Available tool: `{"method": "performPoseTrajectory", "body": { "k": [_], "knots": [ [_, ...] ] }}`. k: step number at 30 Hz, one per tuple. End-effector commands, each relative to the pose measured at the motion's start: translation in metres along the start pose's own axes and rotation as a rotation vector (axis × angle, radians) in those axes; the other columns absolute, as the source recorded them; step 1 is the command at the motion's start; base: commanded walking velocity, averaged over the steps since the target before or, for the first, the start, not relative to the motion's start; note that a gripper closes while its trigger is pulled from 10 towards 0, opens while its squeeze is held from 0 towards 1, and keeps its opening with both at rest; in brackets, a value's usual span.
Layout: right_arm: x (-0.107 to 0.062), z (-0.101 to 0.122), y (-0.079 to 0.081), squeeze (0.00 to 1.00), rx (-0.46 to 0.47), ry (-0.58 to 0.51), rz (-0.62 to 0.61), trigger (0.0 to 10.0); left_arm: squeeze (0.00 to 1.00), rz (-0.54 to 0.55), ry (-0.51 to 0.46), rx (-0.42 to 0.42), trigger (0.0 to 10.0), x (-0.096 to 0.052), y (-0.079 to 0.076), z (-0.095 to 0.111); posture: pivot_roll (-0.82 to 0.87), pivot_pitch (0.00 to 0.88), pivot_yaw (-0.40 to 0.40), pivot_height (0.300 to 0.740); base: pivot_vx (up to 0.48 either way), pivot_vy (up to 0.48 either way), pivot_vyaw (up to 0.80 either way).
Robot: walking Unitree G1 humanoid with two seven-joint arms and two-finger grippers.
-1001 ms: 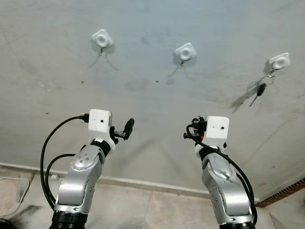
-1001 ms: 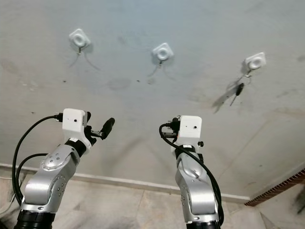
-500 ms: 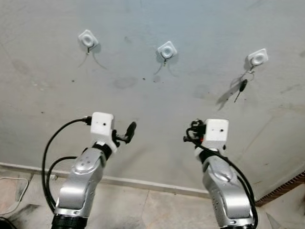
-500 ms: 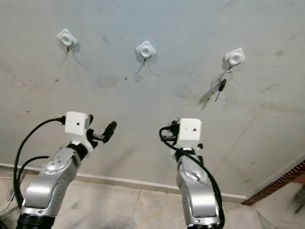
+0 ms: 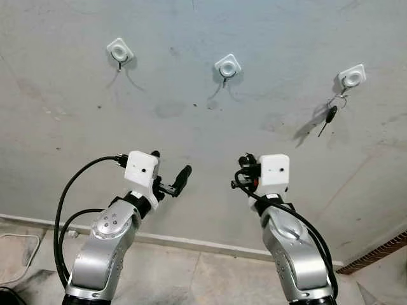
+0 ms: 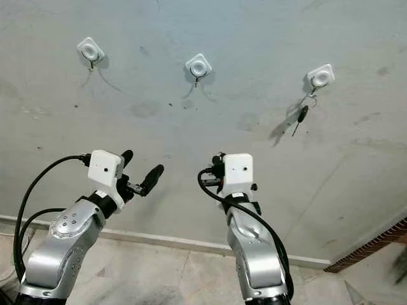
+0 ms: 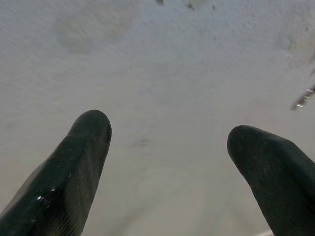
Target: Hang keys on a hook
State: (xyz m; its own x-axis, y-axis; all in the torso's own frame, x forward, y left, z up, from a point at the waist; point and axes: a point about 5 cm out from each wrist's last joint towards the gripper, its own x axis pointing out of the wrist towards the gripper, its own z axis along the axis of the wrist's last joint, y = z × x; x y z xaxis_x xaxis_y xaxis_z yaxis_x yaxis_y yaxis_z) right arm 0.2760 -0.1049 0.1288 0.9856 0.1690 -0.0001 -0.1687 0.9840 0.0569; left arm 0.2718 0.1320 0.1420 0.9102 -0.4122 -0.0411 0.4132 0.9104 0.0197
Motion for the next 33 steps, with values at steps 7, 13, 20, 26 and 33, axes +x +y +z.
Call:
{"method": "performPoseTrajectory", "body": {
  "k": [7, 13, 20, 26, 33],
  "knots": [
    [-0.038, 0.015, -0.018, 0.00, -0.046, -0.037, 0.048, 10.0, 0.00, 0.079, 0.040, 0.052, 10.0, -0.030, 0.019, -0.010, 0.13, 0.053, -0.039, 0.740, 0.000, 0.000, 0.00],
    [-0.061, 0.013, -0.029, 0.00, -0.063, -0.006, 0.054, 10.0, 0.00, 0.097, 0.062, 0.062, 10.0, -0.042, 0.024, -0.016, 0.13, 0.053, -0.048, 0.740, 0.000, 0.000, 0.00],
    [-0.078, 0.011, -0.030, 0.00, -0.047, 0.048, 0.098, 10.0, 0.00, 0.100, 0.077, 0.070, 10.0, -0.048, 0.026, -0.020, 0.13, 0.053, -0.052, 0.740, 0.000, 0.000, 0.00],
    [-0.079, 0.008, -0.026, 0.00, -0.034, 0.065, 0.108, 10.0, 0.00, 0.079, 0.063, 0.065, 10.0, -0.045, 0.023, -0.016, 0.13, 0.050, -0.050, 0.740, 0.044, 0.000, 0.00],
    [-0.077, 0.009, -0.023, 0.00, -0.024, 0.064, 0.117, 10.0, 0.00, 0.069, 0.058, 0.061, 10.0, -0.043, 0.022, -0.015, 0.14, 0.049, -0.049, 0.740, 0.306, 0.000, 0.00]
  ]
}}
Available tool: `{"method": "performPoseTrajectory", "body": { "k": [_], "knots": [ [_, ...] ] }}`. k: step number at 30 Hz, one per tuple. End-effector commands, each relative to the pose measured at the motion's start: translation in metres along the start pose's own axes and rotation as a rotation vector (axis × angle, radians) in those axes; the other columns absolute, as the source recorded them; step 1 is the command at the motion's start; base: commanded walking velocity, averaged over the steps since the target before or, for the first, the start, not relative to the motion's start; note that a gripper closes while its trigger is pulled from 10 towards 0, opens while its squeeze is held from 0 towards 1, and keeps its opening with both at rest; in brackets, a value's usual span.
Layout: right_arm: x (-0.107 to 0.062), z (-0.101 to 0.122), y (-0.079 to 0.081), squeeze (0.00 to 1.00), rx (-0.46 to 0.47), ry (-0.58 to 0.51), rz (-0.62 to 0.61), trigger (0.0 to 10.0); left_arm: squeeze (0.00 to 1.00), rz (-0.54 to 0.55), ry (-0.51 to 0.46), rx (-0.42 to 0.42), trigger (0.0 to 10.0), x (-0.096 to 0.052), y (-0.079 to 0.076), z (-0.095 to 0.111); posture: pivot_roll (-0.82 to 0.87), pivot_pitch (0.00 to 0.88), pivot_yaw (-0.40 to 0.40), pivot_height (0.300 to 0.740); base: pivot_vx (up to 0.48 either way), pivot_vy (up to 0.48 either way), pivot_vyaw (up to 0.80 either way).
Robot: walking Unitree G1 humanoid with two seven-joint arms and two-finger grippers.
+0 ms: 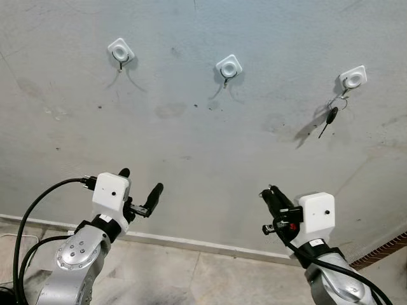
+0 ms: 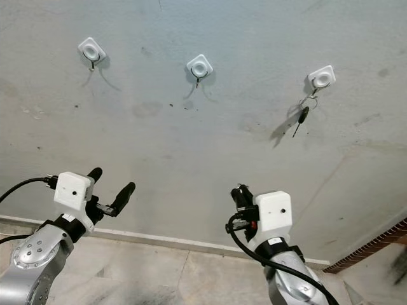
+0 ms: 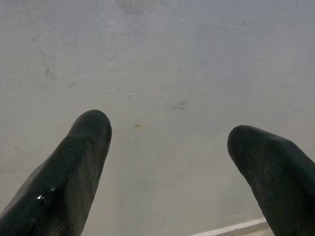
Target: Hang keys on a hook
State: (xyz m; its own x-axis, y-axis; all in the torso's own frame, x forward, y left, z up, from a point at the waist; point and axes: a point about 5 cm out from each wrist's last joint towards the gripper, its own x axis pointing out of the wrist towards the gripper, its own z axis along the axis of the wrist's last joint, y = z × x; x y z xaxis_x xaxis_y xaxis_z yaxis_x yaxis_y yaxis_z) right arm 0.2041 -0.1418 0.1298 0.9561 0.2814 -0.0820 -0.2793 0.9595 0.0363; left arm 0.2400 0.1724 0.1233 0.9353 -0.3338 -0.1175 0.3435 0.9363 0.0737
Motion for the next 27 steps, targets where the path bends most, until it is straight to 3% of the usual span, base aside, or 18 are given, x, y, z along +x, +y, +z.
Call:
{"method": "performPoseTrajectory", "body": {
  "k": [1, 19, 27],
  "knots": [
    [-0.0005, 0.0059, 0.0020, 0.00, 0.002, -0.022, 0.007, 10.0, 0.00, -0.012, -0.020, 0.011, 10.0, 0.0010, -0.0010, 0.0063, 0.14, 0.049, -0.049, 0.740, 0.349, 0.000, 0.00],
    [0.0000, 0.0029, 0.0092, 0.00, 0.005, -0.016, 0.029, 10.0, 0.00, -0.026, -0.010, 0.010, 10.0, 0.0020, -0.0010, 0.0059, 0.15, 0.037, -0.045, 0.740, 0.359, 0.000, 0.00],
    [0.0008, 0.0021, 0.0075, 0.00, 0.004, -0.016, 0.022, 10.0, 0.00, -0.023, -0.008, 0.011, 10.0, 0.0012, -0.0003, 0.0057, 0.15, 0.035, -0.044, 0.740, 0.065, 0.000, 0.00]
  ]
}}
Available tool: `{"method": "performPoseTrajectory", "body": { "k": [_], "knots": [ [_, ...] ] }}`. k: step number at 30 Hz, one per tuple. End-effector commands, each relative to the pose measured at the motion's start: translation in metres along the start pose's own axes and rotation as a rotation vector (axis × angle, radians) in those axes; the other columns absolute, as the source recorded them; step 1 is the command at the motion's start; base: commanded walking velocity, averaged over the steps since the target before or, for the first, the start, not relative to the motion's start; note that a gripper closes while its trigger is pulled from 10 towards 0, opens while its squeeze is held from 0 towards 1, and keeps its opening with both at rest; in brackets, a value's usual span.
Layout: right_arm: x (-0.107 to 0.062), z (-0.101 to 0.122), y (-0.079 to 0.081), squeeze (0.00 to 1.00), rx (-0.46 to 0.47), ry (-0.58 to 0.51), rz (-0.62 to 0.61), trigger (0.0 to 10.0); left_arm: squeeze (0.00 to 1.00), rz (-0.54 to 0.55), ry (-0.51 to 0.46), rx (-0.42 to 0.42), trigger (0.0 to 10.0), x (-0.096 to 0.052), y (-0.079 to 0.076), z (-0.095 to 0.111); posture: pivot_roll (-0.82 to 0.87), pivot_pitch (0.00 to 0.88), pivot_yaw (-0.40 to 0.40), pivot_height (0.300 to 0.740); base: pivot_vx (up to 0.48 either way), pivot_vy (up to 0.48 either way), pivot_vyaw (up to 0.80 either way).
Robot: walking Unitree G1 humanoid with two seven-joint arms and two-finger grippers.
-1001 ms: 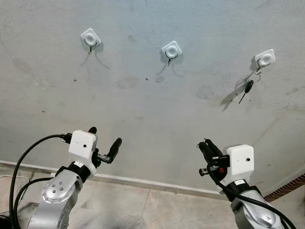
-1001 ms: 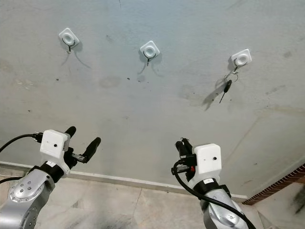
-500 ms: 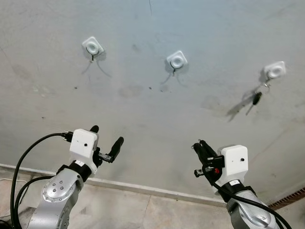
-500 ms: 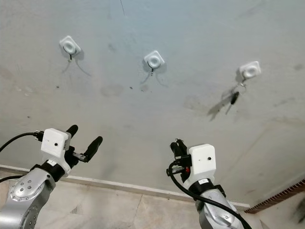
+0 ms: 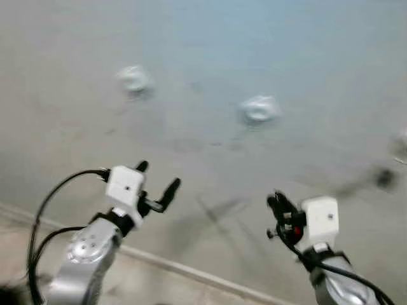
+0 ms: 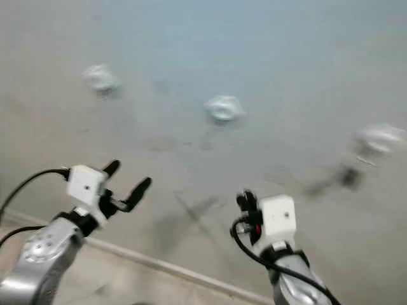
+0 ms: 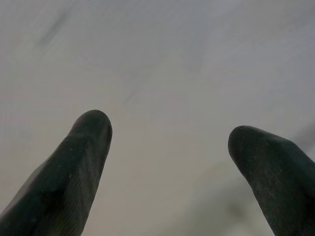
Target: Hang keys on a hook
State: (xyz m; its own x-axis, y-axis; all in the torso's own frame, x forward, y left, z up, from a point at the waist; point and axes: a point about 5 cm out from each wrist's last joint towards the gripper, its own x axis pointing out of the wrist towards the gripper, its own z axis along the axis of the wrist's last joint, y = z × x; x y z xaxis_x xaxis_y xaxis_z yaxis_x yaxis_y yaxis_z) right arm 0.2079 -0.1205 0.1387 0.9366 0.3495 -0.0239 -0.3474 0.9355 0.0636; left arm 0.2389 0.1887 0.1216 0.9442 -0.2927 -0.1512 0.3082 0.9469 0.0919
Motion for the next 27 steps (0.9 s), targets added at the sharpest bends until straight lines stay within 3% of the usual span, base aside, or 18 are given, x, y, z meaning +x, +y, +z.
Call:
{"method": "performPoseTrajectory", "body": {
  "k": [1, 18, 27],
  "knots": [
    [-0.009, -0.006, -0.011, 0.00, -0.019, 0.037, -0.051, 10.0, 0.00, -0.059, -0.042, 0.001, 10.0, 0.006, -0.015, 0.009, 0.15, 0.033, -0.044, 0.740, 0.000, 0.000, 0.00],
    [0.003, 0.008, -0.002, 0.00, -0.035, -0.039, -0.032, 10.0, 0.00, -0.053, -0.040, 0.026, 10.0, 0.006, -0.012, 0.011, 0.17, 0.045, -0.032, 0.740, 0.000, 0.000, 0.00],
    [0.024, 0.034, 0.014, 0.00, -0.033, -0.142, 0.049, 10.0, 0.00, -0.100, -0.075, 0.073, 10.0, 0.012, -0.016, 0.022, 0.18, 0.046, -0.022, 0.740, 0.000, 0.000, 0.00]
  ]
}}
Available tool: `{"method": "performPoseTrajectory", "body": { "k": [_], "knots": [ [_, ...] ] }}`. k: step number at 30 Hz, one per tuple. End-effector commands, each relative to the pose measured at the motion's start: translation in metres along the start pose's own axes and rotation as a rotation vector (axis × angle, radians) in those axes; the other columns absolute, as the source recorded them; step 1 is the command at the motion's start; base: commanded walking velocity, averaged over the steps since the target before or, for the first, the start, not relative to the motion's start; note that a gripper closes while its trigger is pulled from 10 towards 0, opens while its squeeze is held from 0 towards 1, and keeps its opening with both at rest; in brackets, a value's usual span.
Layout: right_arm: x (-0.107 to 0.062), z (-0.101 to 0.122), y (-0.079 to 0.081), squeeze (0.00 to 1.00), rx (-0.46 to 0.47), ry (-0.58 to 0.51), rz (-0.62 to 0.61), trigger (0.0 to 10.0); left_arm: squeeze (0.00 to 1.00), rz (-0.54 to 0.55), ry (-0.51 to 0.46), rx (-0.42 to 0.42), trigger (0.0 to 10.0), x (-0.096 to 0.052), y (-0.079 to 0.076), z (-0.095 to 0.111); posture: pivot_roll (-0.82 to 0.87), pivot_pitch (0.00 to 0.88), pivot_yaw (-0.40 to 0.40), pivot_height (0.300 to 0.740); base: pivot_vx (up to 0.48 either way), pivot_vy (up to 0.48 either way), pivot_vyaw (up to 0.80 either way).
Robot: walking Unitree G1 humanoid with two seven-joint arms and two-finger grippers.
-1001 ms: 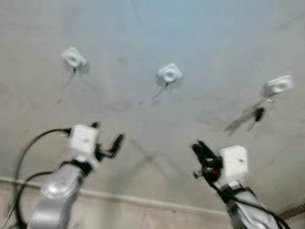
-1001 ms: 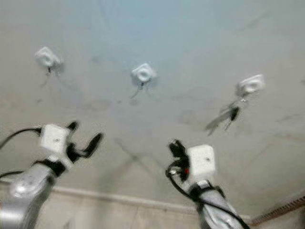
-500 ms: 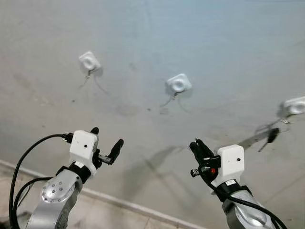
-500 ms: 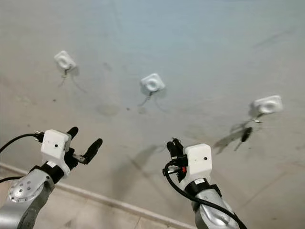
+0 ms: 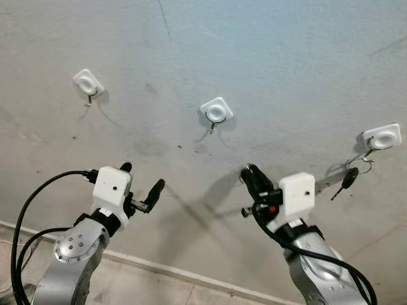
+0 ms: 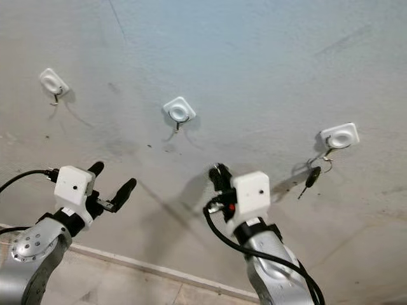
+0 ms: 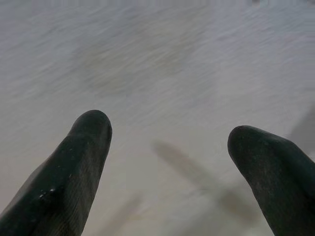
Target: Hang keys on a hook
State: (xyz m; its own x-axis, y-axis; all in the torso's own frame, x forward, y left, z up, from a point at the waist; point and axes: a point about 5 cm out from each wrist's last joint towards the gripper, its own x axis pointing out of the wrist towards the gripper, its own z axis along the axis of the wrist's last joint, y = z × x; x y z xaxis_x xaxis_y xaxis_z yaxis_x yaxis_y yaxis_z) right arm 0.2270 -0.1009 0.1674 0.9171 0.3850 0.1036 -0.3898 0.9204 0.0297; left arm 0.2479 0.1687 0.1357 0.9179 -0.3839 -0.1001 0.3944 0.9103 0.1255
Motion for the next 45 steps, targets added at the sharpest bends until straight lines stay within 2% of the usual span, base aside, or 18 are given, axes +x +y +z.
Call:
{"method": "performPoseTrajectory", "body": {
  "k": [1, 7, 16, 20, 25, 28, 30, 31, 32, 36, 39, 42, 45],
  "knots": [
    [0.005, 0.010, 0.002, 0.00, 0.005, -0.038, 0.012, 10.0, 0.00, -0.014, -0.017, 0.031, 10.0, 0.002, -0.001, 0.006, 0.18, 0.046, -0.022, 0.740, 0.000, 0.000, 0.00],
    [0.014, 0.024, 0.007, 0.00, 0.054, -0.095, 0.048, 10.0, 0.00, -0.017, -0.024, 0.026, 10.0, 0.007, -0.003, 0.008, 0.18, 0.045, -0.022, 0.740, 0.000, 0.000, 0.00],
    [0.013, 0.030, 0.003, 0.00, 0.068, -0.109, 0.051, 10.0, 0.00, -0.103, -0.101, 0.102, 10.0, 0.011, -0.015, 0.028, 0.18, 0.046, -0.024, 0.740, 0.000, 0.000, 0.00],
    [0.012, 0.033, 0.002, 0.00, 0.041, -0.118, 0.034, 10.0, 0.00, -0.120, -0.110, 0.111, 10.0, 0.010, -0.018, 0.029, 0.18, 0.044, -0.026, 0.740, 0.000, 0.000, 0.00],
    [0.012, 0.035, 0.010, 0.00, 0.036, -0.134, 0.037, 10.0, 0.00, -0.111, -0.095, 0.112, 10.0, 0.009, -0.016, 0.023, 0.18, 0.039, -0.024, 0.740, 0.000, 0.000, 0.00],
    [0.009, 0.035, 0.018, 0.00, 0.084, -0.141, 0.103, 10.0, 0.00, -0.099, -0.095, 0.107, 10.0, 0.013, -0.013, 0.023, 0.18, 0.026, -0.018, 0.740, 0.000, 0.000, 0.00],
    [0.007, 0.035, 0.017, 0.00, 0.130, -0.141, 0.116, 10.0, 0.00, -0.098, -0.097, 0.108, 10.0, 0.015, -0.012, 0.024, 0.18, 0.024, -0.017, 0.740, 0.000, 0.000, 0.00],
    [0.003, 0.035, 0.015, 0.00, 0.194, -0.153, 0.141, 10.0, 0.00, -0.100, -0.102, 0.110, 10.0, 0.017, -0.012, 0.024, 0.18, 0.008, -0.011, 0.740, 0.000, 0.000, 0.00],
    [0.001, 0.034, 0.013, 0.00, 0.204, -0.152, 0.141, 10.0, 0.00, -0.101, -0.108, 0.113, 10.0, 0.018, -0.011, 0.025, 0.18, 0.004, -0.009, 0.740, 0.000, 0.000, 0.00],
    [-0.003, 0.027, 0.006, 0.00, 0.204, -0.136, 0.145, 10.0, 0.00, -0.102, -0.131, 0.122, 10.0, 0.026, -0.010, 0.029, 0.18, 0.000, -0.002, 0.740, 0.000, 0.000, 0.00],
    [-0.003, 0.025, 0.003, 0.00, 0.155, -0.134, 0.149, 10.0, 0.00, -0.104, -0.142, 0.125, 10.0, 0.030, -0.009, 0.031, 0.18, 0.000, 0.006, 0.740, 0.000, 0.000, 0.00],
    [0.000, 0.025, 0.002, 0.00, 0.134, -0.139, 0.160, 10.0, 0.00, -0.104, -0.144, 0.126, 10.0, 0.034, -0.008, 0.031, 0.18, 0.000, 0.009, 0.740, 0.000, 0.000, 0.00],
    [0.012, 0.038, 0.005, 0.00, 0.101, -0.200, 0.184, 10.0, 0.00, -0.101, -0.165, 0.128, 10.0, 0.040, -0.008, 0.034, 0.18, 0.000, 0.012, 0.740, 0.000, 0.000, 0.00]
  ]
}}
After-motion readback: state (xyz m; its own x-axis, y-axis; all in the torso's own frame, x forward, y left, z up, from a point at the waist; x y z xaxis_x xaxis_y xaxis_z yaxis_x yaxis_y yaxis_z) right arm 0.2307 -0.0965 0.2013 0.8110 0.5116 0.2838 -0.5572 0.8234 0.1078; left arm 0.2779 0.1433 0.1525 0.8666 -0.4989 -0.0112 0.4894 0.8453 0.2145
